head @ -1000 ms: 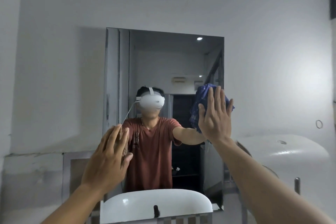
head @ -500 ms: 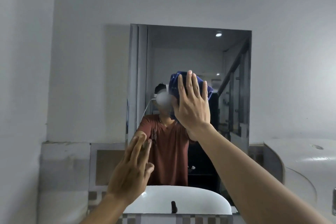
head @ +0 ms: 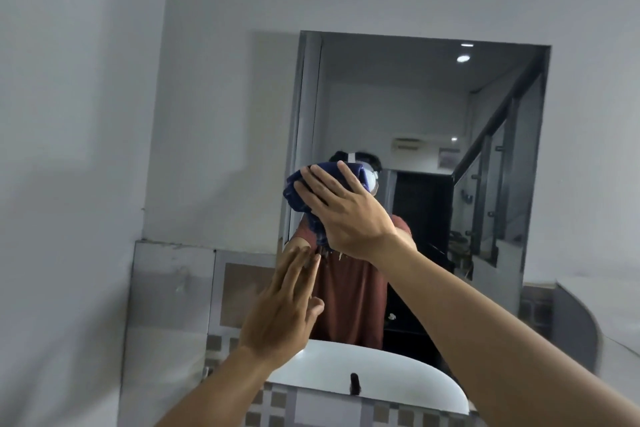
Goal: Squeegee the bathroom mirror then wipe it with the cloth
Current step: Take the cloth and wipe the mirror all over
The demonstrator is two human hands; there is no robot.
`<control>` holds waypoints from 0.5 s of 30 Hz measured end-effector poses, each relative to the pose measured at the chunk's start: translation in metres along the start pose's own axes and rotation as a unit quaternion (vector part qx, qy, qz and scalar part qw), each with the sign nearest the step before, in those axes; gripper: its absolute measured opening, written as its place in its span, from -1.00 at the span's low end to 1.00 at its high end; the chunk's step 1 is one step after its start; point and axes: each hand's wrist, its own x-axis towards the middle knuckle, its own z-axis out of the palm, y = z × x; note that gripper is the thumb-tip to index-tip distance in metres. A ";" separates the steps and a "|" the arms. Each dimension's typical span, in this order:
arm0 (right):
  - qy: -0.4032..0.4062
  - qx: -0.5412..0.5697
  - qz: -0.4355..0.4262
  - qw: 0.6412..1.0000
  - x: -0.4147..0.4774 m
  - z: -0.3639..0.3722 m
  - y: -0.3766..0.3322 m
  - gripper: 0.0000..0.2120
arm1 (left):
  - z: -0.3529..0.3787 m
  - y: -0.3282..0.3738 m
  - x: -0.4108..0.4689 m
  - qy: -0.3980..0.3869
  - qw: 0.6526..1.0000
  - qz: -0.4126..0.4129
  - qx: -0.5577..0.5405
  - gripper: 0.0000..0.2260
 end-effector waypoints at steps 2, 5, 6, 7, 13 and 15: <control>0.000 -0.002 0.000 1.000 -0.020 0.003 -0.001 -0.38 | 0.001 -0.002 0.000 -0.003 1.000 -0.001 -0.013 -0.21; 0.021 -0.014 0.022 0.999 -0.055 0.009 -0.005 -0.40 | 0.001 -0.002 -0.002 -0.011 1.000 -0.003 -0.004 -0.31; 0.023 -0.018 0.035 0.999 -0.066 0.011 -0.004 -0.41 | 0.002 -0.001 -0.002 -0.015 1.000 0.005 0.014 -0.37; 0.026 -0.022 0.051 0.998 -0.076 0.013 -0.004 -0.42 | 0.002 -0.001 -0.002 -0.022 0.999 0.009 0.034 -0.41; 0.057 -0.011 0.186 0.981 -0.112 0.005 0.026 -0.44 | -0.003 0.001 0.002 -0.019 0.999 -0.008 0.050 -0.35; 0.066 -0.004 0.227 0.972 -0.117 -0.001 0.042 -0.45 | -0.006 0.002 0.003 -0.012 0.999 -0.001 0.043 -0.36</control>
